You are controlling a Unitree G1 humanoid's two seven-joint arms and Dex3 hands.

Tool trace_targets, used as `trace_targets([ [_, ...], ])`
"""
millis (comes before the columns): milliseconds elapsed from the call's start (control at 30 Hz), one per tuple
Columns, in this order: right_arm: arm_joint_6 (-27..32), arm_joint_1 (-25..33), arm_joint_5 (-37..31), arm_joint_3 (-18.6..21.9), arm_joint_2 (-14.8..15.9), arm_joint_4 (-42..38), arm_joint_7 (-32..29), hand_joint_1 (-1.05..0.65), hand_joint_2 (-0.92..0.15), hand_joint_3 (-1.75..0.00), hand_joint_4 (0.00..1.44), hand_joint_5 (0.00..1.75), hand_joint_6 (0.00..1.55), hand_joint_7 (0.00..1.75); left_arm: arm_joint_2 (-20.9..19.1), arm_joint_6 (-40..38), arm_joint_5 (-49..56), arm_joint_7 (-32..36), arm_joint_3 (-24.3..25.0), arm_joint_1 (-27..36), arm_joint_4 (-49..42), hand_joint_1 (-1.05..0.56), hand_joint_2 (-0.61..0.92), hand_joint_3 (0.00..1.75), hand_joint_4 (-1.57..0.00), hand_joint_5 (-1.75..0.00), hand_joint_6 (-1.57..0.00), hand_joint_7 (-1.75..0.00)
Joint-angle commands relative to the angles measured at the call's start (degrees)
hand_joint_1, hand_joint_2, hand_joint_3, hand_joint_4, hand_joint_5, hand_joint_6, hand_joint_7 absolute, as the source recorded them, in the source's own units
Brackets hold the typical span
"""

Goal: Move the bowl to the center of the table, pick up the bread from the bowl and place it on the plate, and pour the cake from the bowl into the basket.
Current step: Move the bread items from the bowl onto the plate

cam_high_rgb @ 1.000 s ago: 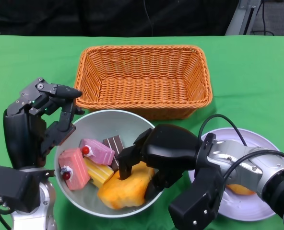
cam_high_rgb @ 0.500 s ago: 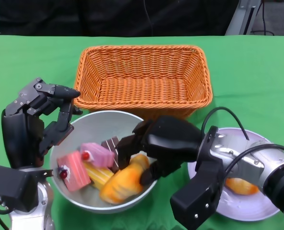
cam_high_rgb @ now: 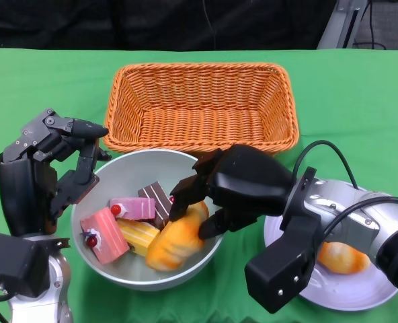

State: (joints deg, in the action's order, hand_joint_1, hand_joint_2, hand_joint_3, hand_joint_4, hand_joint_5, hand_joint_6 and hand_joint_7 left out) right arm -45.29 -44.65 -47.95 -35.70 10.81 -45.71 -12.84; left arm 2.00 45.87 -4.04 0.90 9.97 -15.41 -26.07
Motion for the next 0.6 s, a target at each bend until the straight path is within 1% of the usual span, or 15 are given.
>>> trace_targets([
  [33, -0.65, -0.18, 2.24, 2.05, 1.22, 1.56, -0.75, -0.19, -0.91, -0.02, 0.84, 1.43, 1.01, 0.58, -1.19, 0.4, -0.43, 0.04, 0.57, -0.28, -0.54, -0.1, 0.79, 0.65, -0.83, -1.45, -0.88, -1.0],
  [67, -1.01, -0.1, 2.38, 2.3, 1.31, 1.51, -1.1, -0.19, -0.91, -0.02, 0.85, 1.43, 1.02, 0.58, -1.24, 0.52, -0.67, -0.15, 0.58, -0.32, -0.67, -0.1, 0.8, 0.65, -0.83, -1.46, -0.88, -1.0],
  [100, -1.27, -0.03, 2.52, 2.47, 1.4, 1.5, -1.34, -0.19, -0.92, -0.02, 0.8, 1.56, 0.96, 0.77, -1.29, 0.6, -0.85, -0.29, 0.58, -0.34, -0.77, -0.09, 0.8, 0.65, -0.83, -1.45, -0.88, -1.0],
  [133, -1.45, 0.01, 2.64, 2.57, 1.46, 1.49, -1.5, -0.18, -0.92, -0.02, 0.78, 1.61, 0.91, 0.91, -1.33, 0.66, -0.99, -0.38, 0.57, -0.36, -0.85, -0.09, 0.8, 0.64, -0.83, -1.45, -0.88, -0.99],
  [200, -2.22, 0.15, 2.62, 2.85, 1.79, 1.59, -2.34, -0.18, -0.92, -0.01, 0.75, 1.66, 0.85, 1.04, -1.46, 0.72, -0.2, 0.29, 0.66, -0.43, -1.07, -0.1, 0.8, 0.64, -0.83, -1.45, -0.88, -0.99],
  [233, -2.72, 0.29, 2.76, 3.06, 1.9, 1.49, -2.76, -0.17, -0.91, -0.01, 0.75, 1.67, 0.84, 1.06, -1.56, 0.66, -0.06, 0.33, 0.65, -0.4, -1.13, -0.11, 0.8, 0.63, -0.84, -1.45, -0.89, -0.99],
  [300, -3.45, 0.56, 3.1, 3.45, 2.03, 1.3, -3.15, -0.17, -0.92, -0.01, 0.76, 1.64, 0.84, 1.04, -1.63, 0.58, -0.33, 0.1, 0.6, -0.36, -1.18, -0.11, 0.81, 0.63, -0.84, -1.46, -0.89, -0.99],
  [333, -3.69, 0.66, 3.22, 3.6, 2.05, 1.23, -3.23, -0.18, -0.92, -0.01, 0.76, 1.64, 0.84, 1.05, -1.65, 0.58, -0.54, -0.04, 0.56, -0.35, -1.2, -0.1, 0.81, 0.63, -0.84, -1.46, -0.89, -0.99],
  [367, -4.07, 0.84, 2.87, 3.75, 1.99, 0.99, -4.54, -0.18, -0.92, -0.01, 0.76, 1.64, 0.84, 1.06, -1.64, 0.46, -0.72, -0.08, 0.54, -0.32, -1.16, -0.1, 0.81, 0.63, -0.84, -1.46, -0.89, -0.99],
  [433, -4.66, 1.11, 2.52, 3.98, 1.86, 0.44, -6.66, -0.17, -0.91, 0.0, 0.74, 1.72, 0.71, 1.38, -1.77, 0.64, -0.88, -0.27, 0.46, -0.34, -1.26, -0.1, 0.81, 0.62, -0.84, -1.45, -0.89, -0.99],
  [500, -5.54, 1.19, 2.76, 4.19, 1.66, -0.41, -8.38, -0.16, -0.9, 0.0, 0.75, 1.74, 0.67, 1.48, -1.76, 0.41, -1.32, -0.58, 0.37, -0.29, -1.07, -0.09, 0.82, 0.62, -0.83, -1.45, -0.89, -0.99],
  [567, -6.1, 1.17, 3.02, 4.32, 1.67, -0.91, -9.28, -0.16, -0.91, -0.01, 0.74, 1.74, 0.68, 1.41, -1.84, 0.36, -1.55, -0.8, 0.33, -0.29, -1.09, -0.09, 0.82, 0.61, -0.83, -1.44, -0.89, -0.98],
  [600, -6.28, 1.23, 3.17, 4.45, 1.69, -0.99, -9.62, -0.16, -0.91, -0.01, 0.75, 1.7, 0.75, 1.21, -1.95, 0.48, -1.49, -0.84, 0.35, -0.34, -1.25, -0.09, 0.82, 0.61, -0.83, -1.44, -0.89, -0.98],
])
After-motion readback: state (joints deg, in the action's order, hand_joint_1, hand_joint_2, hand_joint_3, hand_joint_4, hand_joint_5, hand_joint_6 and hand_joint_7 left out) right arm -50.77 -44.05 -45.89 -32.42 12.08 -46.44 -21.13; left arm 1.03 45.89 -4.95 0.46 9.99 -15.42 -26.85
